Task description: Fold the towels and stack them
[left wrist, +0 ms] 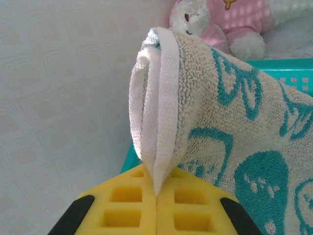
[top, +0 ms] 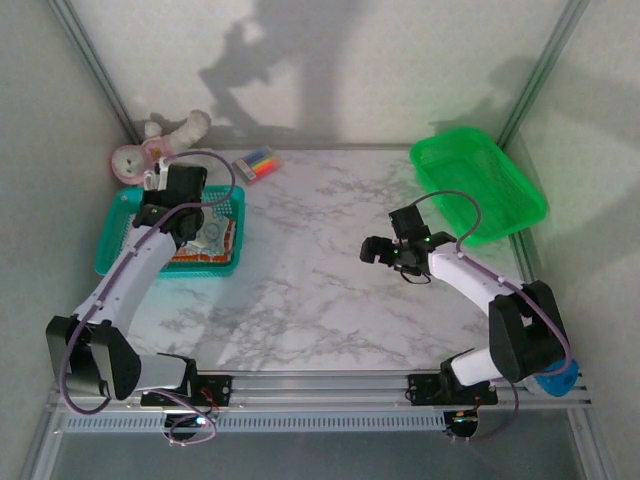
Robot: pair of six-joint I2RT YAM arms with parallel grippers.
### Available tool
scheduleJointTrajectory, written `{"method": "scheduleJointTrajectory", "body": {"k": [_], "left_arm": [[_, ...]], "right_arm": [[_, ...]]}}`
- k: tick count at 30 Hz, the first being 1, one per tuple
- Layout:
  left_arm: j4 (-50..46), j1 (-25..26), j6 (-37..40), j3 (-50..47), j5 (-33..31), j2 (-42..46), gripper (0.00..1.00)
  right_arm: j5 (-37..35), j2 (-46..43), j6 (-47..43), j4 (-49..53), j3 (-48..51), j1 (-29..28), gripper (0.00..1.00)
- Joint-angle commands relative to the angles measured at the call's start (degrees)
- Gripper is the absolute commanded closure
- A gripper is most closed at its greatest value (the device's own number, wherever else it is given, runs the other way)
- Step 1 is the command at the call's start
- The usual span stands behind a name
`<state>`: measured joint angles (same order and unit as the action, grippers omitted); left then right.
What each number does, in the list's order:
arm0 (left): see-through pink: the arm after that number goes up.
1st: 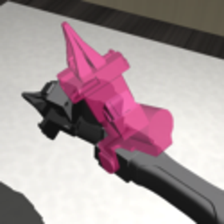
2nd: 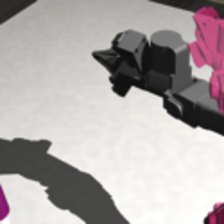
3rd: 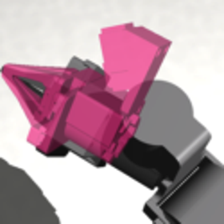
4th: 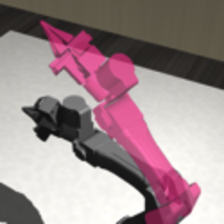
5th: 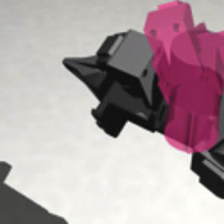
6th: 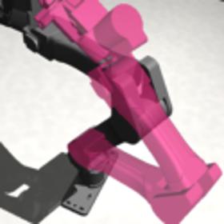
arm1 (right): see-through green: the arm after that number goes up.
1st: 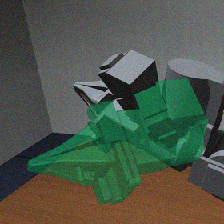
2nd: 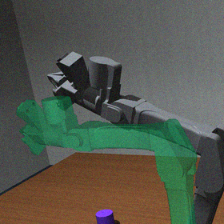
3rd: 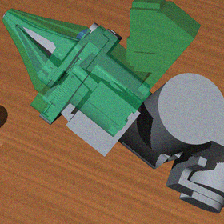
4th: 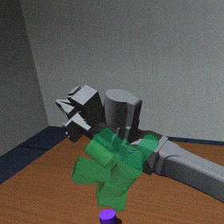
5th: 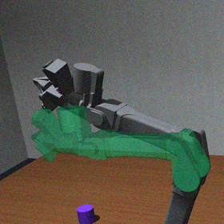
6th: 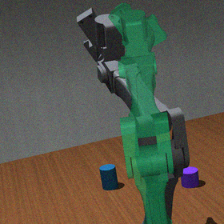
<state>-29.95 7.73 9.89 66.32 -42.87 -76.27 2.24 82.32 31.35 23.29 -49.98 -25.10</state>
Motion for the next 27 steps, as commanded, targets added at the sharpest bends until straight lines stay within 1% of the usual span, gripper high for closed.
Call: {"method": "scheduleJointTrajectory", "body": {"k": [1,7,10,17,18,20,21,22,24,25,26,27], "left_arm": [[2.32,-1.23,-0.26,-1.66,-0.65,-0.88,1.0],[5.26,-3.27,-1.06,-3.84,-0.09,-2.6,1.0],[7.18,-4.47,-1.48,-4.95,1.64,-3.67,0.96],[9.71,-6.44,-2.11,-5.41,3.79,-7.21,0.92],[9.51,-6.6,-2.29,-5.33,4.4,-7.89,0.88],[8.87,-6.73,-2.73,-5.12,5.96,-8.77,0.84],[8.79,-6.67,-2.91,-5.15,6.44,-9.19,0.81],[8.67,-6.71,-2.97,-5.15,6.59,-9.52,0.75],[8.45,-6.68,-3.2,-5.15,6.51,-9.79,0.51],[8.38,-6.74,-3.22,-5.15,6.01,-9.78,0.5],[8.29,-6.72,-3.22,-5.15,5.68,-9.95,0.46],[8.12,-6.78,-3.21,-5.15,5.13,-10.0,0.39]], "right_arm": [[0.78,0.64,0.66,-0.74,0.32,0.36,0.01],[0.92,0.64,0.74,-0.96,0.49,0.47,0.01],[1.01,0.65,0.75,-0.98,0.47,0.49,0.01],[1.01,0.3,0.73,-1.04,0.53,0.73,0.01],[0.92,0.34,0.79,-1.03,0.62,0.76,0.01],[0.92,0.13,0.74,-0.97,0.67,0.82,0.01],[0.91,0.03,0.74,-1.05,0.63,0.9,0.01],[0.92,-0.04,0.73,-1.05,0.67,0.85,0.01],[0.81,-0.28,0.74,-0.99,0.68,1.01,0.01],[0.75,-0.37,0.73,-1.05,0.71,1.02,0.01],[0.75,-0.46,0.78,-1.08,0.82,1.04,0.01],[0.76,-0.54,0.82,-1.15,0.86,1.18,0.01]]}}
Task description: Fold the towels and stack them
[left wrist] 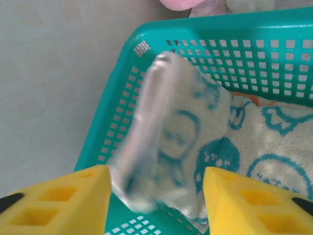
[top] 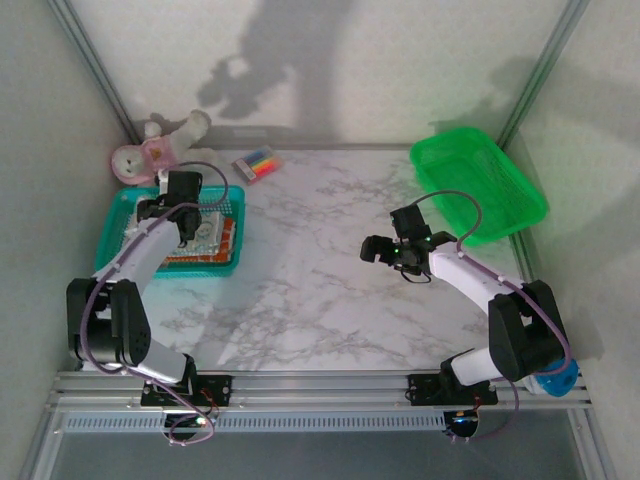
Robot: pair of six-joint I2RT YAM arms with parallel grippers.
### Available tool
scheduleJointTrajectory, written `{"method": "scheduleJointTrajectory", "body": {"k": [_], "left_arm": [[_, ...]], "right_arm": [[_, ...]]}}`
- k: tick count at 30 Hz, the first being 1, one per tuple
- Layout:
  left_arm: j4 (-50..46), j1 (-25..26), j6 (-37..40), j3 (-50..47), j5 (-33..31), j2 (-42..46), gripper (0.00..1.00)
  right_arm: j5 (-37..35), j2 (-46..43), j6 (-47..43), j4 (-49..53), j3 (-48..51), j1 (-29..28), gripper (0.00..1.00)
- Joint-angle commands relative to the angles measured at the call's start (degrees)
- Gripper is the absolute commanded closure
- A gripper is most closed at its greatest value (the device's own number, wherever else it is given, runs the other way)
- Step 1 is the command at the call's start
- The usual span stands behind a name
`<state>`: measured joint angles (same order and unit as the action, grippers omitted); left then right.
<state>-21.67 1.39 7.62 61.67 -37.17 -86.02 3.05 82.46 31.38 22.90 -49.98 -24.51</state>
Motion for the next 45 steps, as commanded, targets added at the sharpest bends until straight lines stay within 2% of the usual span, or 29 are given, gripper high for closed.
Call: {"method": "scheduleJointTrajectory", "body": {"k": [1,2,5,9,14,18,23,24,26,29,31,33,37,41,45], "left_arm": [[-0.28,-0.44,-1.22,-0.37,-1.73,-0.39,0.31],[-0.58,-0.49,-1.41,-0.13,-2.86,-0.61,0.3],[-2.11,-0.51,-2.43,1.26,-4.22,-1.42,0.12],[-5.48,-0.51,-6.24,5.22,-2.4,-1.49,0.0],[-7.51,-0.52,-14.41,9.8,4.76,3.09,0.01],[-4.55,-0.36,-23.19,7.58,12.56,11.12,0.01],[4.97,0.09,-31.67,-6.16,16.91,25.67,0.0],[6.87,0.32,-33.0,-9.86,15.71,28.75,0.01],[11.35,1.06,-34.81,-17.5,9.88,34.48,0.0],[23.94,2.0,-31.63,-31.88,2.7,44.54,0.01],[31.31,1.98,-28.33,-40.21,1.16,49.9,0.0],[39.7,1.93,-25.46,-48.21,0.55,52.42,0.0],[53.09,1.87,-21.36,-55.0,3.86,45.77,0.0],[70.65,1.17,-19.07,-56.53,5.71,30.66,0.0],[80.36,0.06,-17.0,-52.42,10.31,16.13,0.01]], "right_arm": [[-0.06,-0.8,0.86,-0.8,0.91,0.55,0.01],[-0.09,-0.89,0.88,-0.92,1.04,0.63,0.01],[-0.05,-1.2,0.99,-1.18,1.28,0.73,0.01],[-0.32,-1.55,1.14,-1.18,1.56,1.05,0.01],[-1.63,-2.41,0.9,-0.11,0.59,1.42,0.01],[-3.56,-5.51,-0.05,-0.42,0.44,1.69,0.01],[-10.85,-12.49,-5.01,-2.16,1.45,1.85,0.01],[-10.91,-14.66,-8.46,-5.02,3.05,1.84,0.01],[-15.86,-19.42,-11.66,-11.93,7.88,1.51,0.01],[-23.73,-25.9,-20.23,-24.52,17.19,1.52,0.01],[-27.93,-27.79,-25.77,-30.75,21.76,1.92,0.01],[-32.93,-27.14,-26.96,-32.73,23.72,3.85,0.01],[-33.65,-20.81,-27.31,-37.08,24.53,7.17,0.01],[-35.32,-9.65,-28.94,-50.23,26.66,9.1,0.01],[-29.2,-2.05,-32.67,-61.42,26.23,11.3,0.01]]}}
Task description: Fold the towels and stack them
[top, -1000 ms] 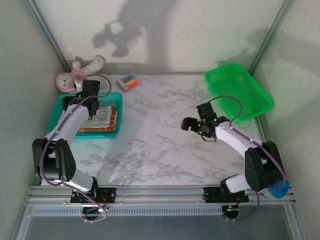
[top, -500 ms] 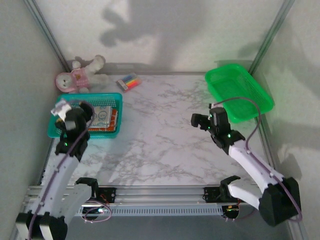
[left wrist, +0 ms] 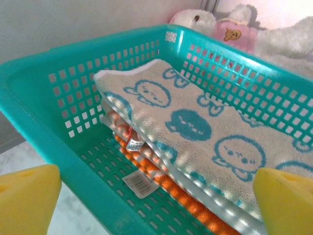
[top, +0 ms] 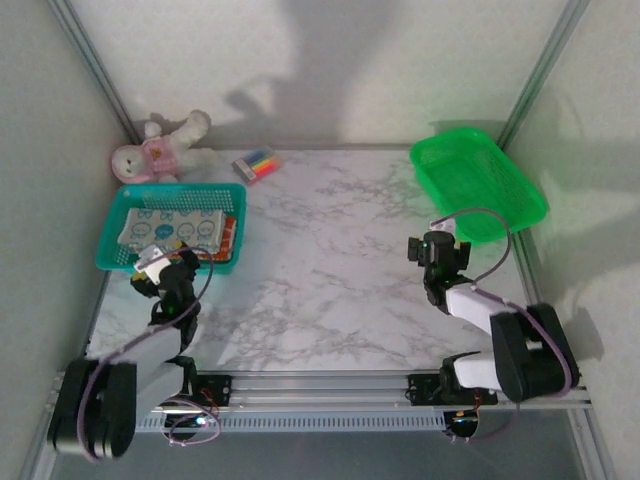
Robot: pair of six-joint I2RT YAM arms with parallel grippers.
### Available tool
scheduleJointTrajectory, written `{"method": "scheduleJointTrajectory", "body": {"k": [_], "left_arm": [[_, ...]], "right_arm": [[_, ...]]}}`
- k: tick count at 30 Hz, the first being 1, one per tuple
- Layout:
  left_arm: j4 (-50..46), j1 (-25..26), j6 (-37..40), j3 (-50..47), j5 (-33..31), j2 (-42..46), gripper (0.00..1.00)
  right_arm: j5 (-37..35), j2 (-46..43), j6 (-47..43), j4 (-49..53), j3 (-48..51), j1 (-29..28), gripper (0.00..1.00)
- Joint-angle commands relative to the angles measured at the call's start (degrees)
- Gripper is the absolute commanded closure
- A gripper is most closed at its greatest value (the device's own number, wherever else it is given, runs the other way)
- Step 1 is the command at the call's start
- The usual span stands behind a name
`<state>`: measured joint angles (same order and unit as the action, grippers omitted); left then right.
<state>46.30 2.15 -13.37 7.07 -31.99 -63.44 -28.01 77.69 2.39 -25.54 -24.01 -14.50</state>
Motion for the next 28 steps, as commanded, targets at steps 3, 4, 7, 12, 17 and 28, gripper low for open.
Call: {"method": "scheduleJointTrajectory", "body": {"k": [3,4,7,12,17,28], "left_arm": [[20.45,-1.1,6.45,4.07,10.41,-13.55,0.0],[21.11,-1.25,7.23,5.14,11.2,-15.77,0.01],[28.2,-2.66,8.45,5.06,18.48,-23.38,0.0],[29.57,-3.58,8.49,4.74,20.94,-24.46,0.01],[29.99,-3.54,8.61,4.58,20.83,-24.56,0.0],[29.96,-3.47,8.62,4.62,20.8,-24.54,0.0]], "right_arm": [[9.2,7.17,-3.45,-16.02,-0.27,4.56,0.01],[11.24,8.73,-3.11,-17.83,-0.33,5.62,0.01],[20.51,8.68,-0.94,-15.8,-1.79,9.77,0.01],[23.2,10.3,-1.35,-20.98,1.19,10.57,0.01],[23.26,10.37,-1.43,-21.34,1.23,10.48,0.01],[23.32,10.38,-1.34,-21.12,1.16,10.56,0.01]]}}
